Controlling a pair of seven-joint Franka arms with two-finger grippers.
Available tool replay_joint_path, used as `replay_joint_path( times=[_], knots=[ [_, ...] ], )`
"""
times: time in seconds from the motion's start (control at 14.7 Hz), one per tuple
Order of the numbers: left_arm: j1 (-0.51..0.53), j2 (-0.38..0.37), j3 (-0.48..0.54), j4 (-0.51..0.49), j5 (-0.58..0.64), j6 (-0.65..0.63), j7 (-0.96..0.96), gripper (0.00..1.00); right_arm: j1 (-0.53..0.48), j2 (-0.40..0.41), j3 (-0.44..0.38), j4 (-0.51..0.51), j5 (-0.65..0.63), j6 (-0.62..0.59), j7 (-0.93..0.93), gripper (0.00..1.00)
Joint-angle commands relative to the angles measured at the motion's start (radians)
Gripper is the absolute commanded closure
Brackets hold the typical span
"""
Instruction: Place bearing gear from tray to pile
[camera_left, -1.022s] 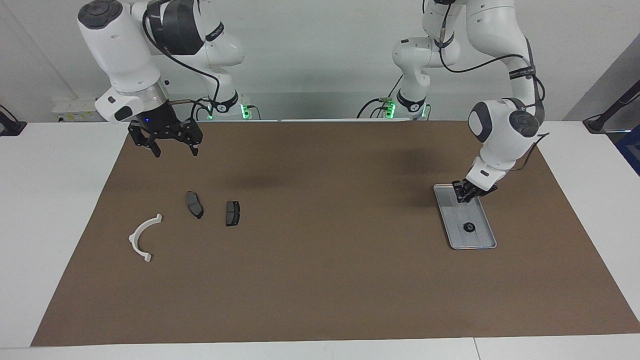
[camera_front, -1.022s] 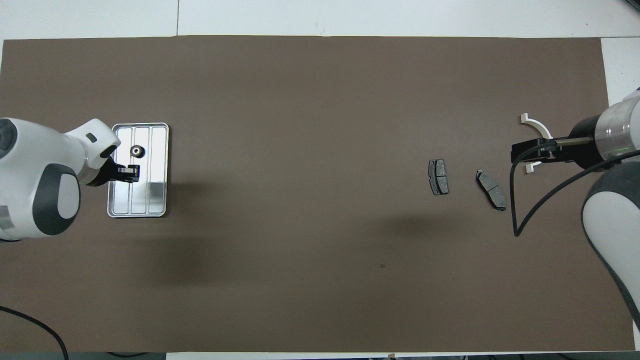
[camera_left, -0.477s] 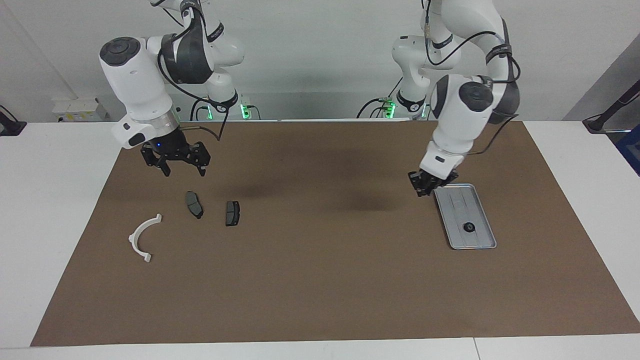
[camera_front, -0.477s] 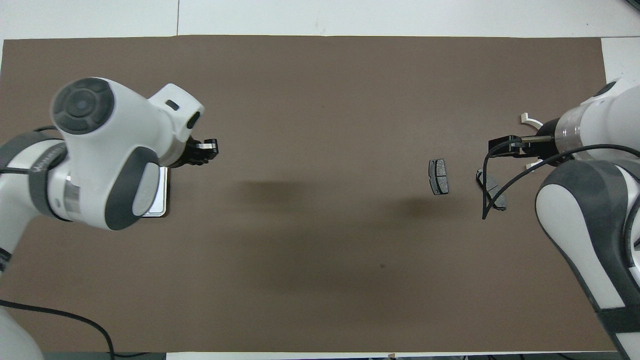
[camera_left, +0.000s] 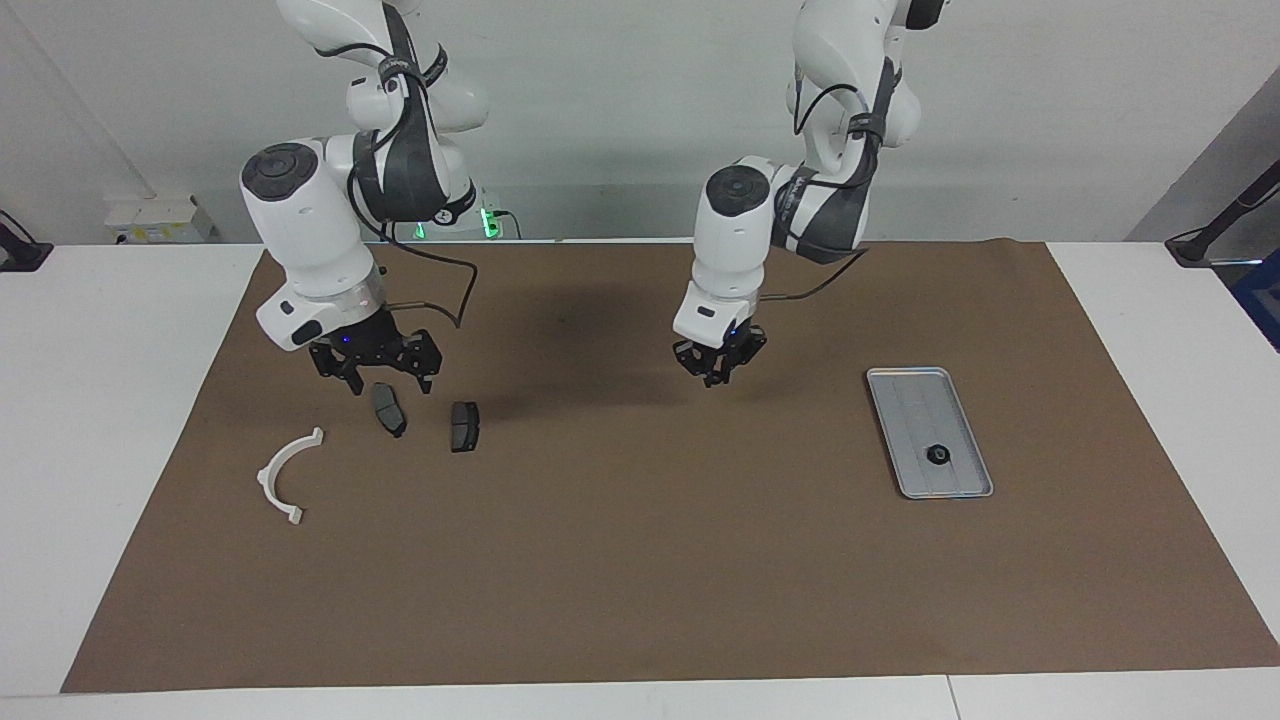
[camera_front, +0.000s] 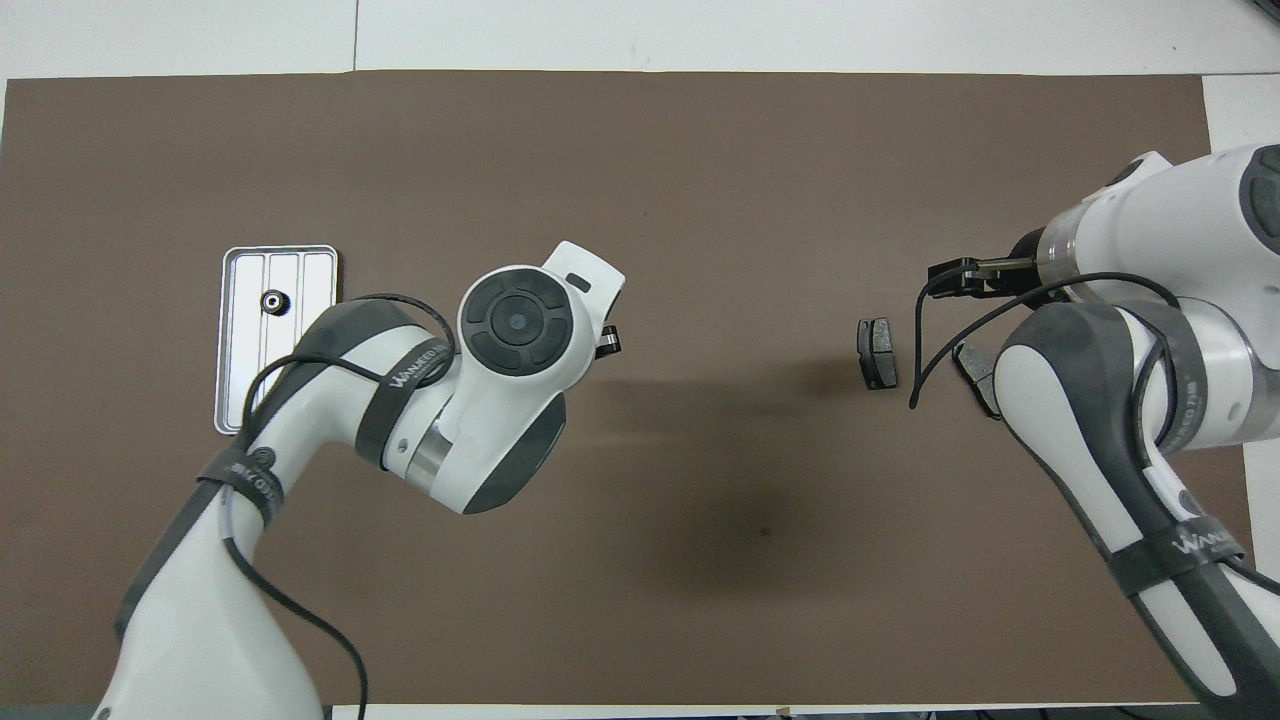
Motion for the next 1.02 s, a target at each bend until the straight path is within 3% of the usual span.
replay_joint_path(
  times=[0.0,0.95],
  knots=[
    [-0.032,0.097,0.021,0.045,0.022,0.091,-0.065,0.81,-0.002,0.009,0.001,-0.005,0.002,0.024,0.02,0.0],
    [-0.047,0.106,0.021,-0.056,0.024,0.203,-0.072,0.8,-0.004,0.012,0.001,-0.006,0.004,0.024,0.02,0.0]
  ],
)
